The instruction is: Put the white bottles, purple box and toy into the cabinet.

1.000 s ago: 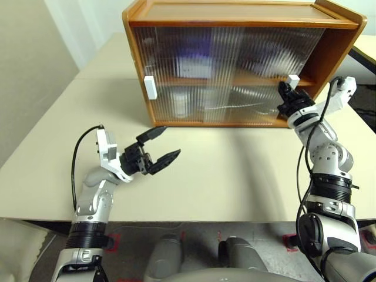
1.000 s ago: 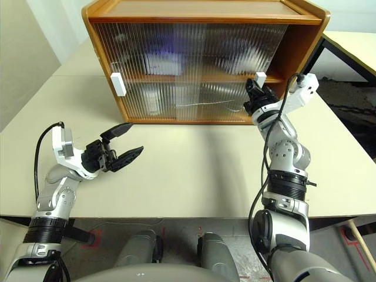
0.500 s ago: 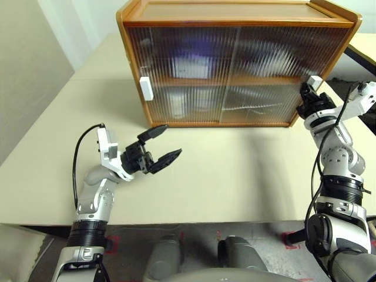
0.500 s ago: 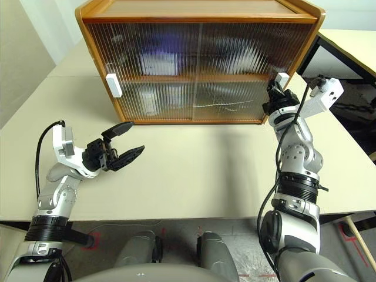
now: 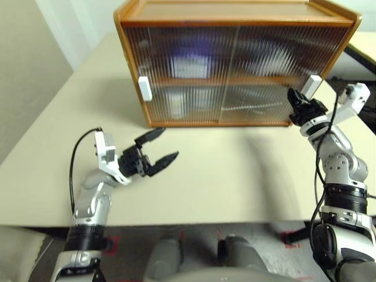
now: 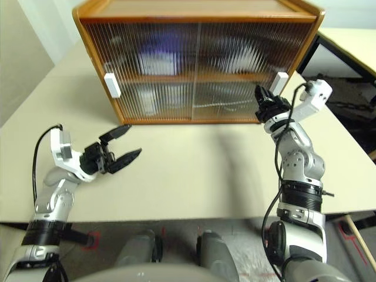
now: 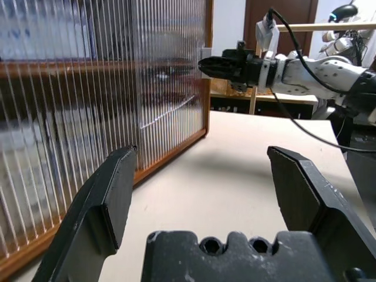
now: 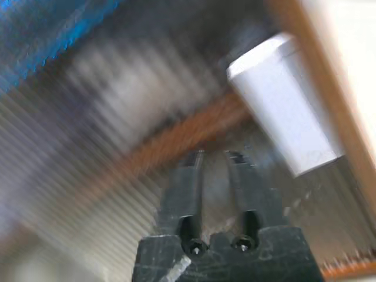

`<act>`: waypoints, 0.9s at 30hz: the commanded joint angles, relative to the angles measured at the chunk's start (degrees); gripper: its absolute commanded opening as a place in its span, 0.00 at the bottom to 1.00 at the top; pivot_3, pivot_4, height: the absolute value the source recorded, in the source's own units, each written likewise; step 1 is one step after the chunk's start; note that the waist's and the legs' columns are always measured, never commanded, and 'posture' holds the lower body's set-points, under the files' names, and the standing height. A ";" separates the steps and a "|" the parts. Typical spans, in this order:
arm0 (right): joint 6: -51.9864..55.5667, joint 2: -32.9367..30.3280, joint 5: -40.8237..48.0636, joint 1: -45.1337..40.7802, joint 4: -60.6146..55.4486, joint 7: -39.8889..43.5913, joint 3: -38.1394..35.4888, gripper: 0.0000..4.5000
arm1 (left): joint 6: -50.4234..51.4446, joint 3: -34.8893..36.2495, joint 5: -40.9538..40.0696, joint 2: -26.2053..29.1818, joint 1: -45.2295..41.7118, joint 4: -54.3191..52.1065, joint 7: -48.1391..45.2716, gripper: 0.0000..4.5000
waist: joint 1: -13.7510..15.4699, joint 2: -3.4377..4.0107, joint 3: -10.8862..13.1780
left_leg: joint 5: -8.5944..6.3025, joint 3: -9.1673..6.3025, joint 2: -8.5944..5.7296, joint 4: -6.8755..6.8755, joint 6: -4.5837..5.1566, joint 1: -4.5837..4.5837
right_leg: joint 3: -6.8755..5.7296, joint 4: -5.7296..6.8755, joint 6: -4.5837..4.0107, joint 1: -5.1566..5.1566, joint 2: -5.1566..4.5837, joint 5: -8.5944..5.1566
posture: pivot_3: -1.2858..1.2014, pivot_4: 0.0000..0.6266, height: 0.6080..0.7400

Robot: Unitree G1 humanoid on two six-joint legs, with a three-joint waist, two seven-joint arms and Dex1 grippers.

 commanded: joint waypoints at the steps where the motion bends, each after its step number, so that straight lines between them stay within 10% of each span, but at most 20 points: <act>1: 0.81 -3.19 -0.53 5.32 -5.28 10.96 5.38 0.55 | -0.54 3.42 -1.61 1.18 1.55 -0.08 0.62 1.00 | 0.03 0.00 0.00 | 0.00 0.00 0.01 0.00 0.00 0.00 | 0.00 0.00 0.06 0.00 0.00 -0.05 | 0.59 0.00 1.00; 7: -9.92 -8.79 -3.95 14.41 2.70 24.89 3.49 0.99 | 1.25 8.90 -0.97 2.11 2.50 1.80 8.31 1.00 | 0.72 -0.08 0.04 | 0.00 -0.03 -0.04 0.07 -0.01 0.03 | -0.07 -0.02 0.21 0.07 -0.08 -0.12 | 0.59 0.00 1.00; 27: -40.04 -18.58 -9.07 -5.25 64.41 29.22 -10.33 0.99 | 2.00 14.69 11.66 0.87 0.02 10.54 42.59 1.00 | 1.73 -0.37 0.13 | -0.02 0.16 -0.05 0.02 -0.04 0.25 | 0.07 -0.03 -0.09 0.17 -0.08 0.13 | 0.59 0.00 1.00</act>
